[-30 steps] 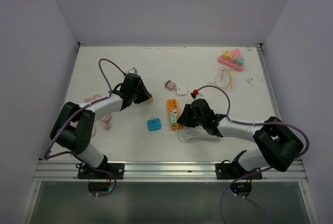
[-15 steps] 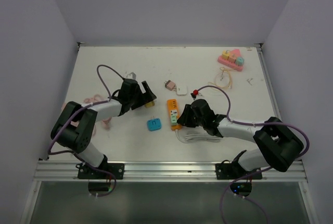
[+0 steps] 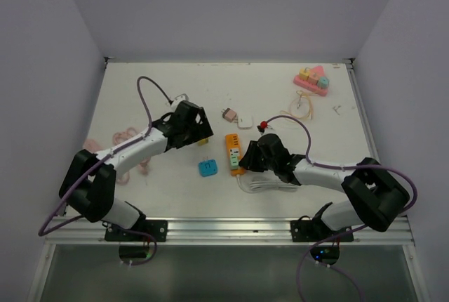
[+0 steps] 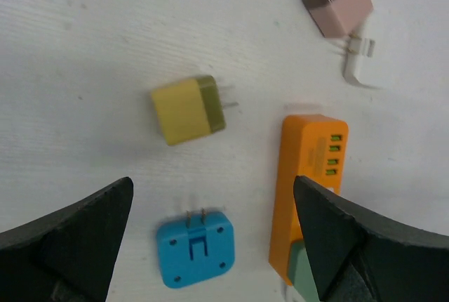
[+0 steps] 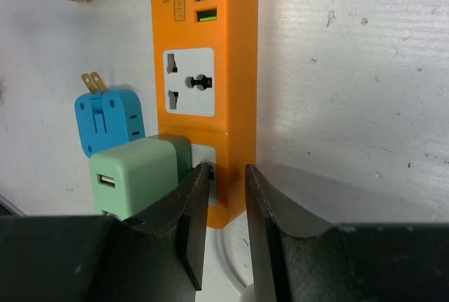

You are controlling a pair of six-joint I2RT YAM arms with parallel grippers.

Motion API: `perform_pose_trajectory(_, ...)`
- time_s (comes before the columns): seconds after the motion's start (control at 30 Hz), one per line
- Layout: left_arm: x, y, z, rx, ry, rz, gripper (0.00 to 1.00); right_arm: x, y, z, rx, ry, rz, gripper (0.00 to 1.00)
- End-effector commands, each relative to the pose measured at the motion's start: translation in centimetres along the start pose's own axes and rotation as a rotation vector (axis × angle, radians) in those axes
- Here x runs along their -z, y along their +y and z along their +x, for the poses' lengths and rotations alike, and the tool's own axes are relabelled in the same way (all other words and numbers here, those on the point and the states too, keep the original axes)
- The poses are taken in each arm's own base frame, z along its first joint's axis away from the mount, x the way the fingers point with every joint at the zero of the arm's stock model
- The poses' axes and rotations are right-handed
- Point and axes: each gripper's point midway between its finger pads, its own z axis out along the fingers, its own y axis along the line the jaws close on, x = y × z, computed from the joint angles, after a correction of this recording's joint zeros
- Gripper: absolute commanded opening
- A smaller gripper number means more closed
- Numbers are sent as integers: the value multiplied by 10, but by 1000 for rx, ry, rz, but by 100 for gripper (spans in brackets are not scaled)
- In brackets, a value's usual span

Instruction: Pull the plug off the socket

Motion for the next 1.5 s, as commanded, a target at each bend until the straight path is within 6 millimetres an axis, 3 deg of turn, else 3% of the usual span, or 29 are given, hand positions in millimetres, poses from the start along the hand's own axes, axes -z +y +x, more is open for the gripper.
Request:
perform_pose_trajectory(0.0,24,-27,37,-68,57,-34,100,6,-51,51,47,177,173,29)
perform_pose_trajectory(0.1,31,-47,76,-107,117,-17,100,6,-52,50,42,176,178,29)
perform_pose_trajectory(0.2,38,-73,97,-157,140,31,99,5,-54,51,39,180,180,29)
perform_pose_trajectory(0.33,40,-94,107,-203,134,33,96,5,-55,51,35,181,181,29)
perform_pose_trajectory(0.5,35,-96,121,-230,149,9,89,7,-55,50,34,175,179,29)
perform_pose_trajectory(0.63,29,-92,127,-248,151,-31,78,7,-55,50,32,174,178,29)
perform_pose_trajectory(0.8,27,-92,127,-258,138,-51,61,6,-56,52,30,182,180,29)
perform_pose_trajectory(0.9,28,-93,126,-260,134,-46,42,5,-58,53,29,187,188,29)
perform_pose_trajectory(0.93,31,-96,125,-259,131,-33,30,5,-59,53,26,189,194,29)
perform_pose_trajectory(1.07,40,-106,118,-246,119,12,2,5,-66,54,16,203,238,29)
perform_pose_trajectory(1.47,74,-130,91,-199,66,115,0,2,-87,61,1,244,374,28)
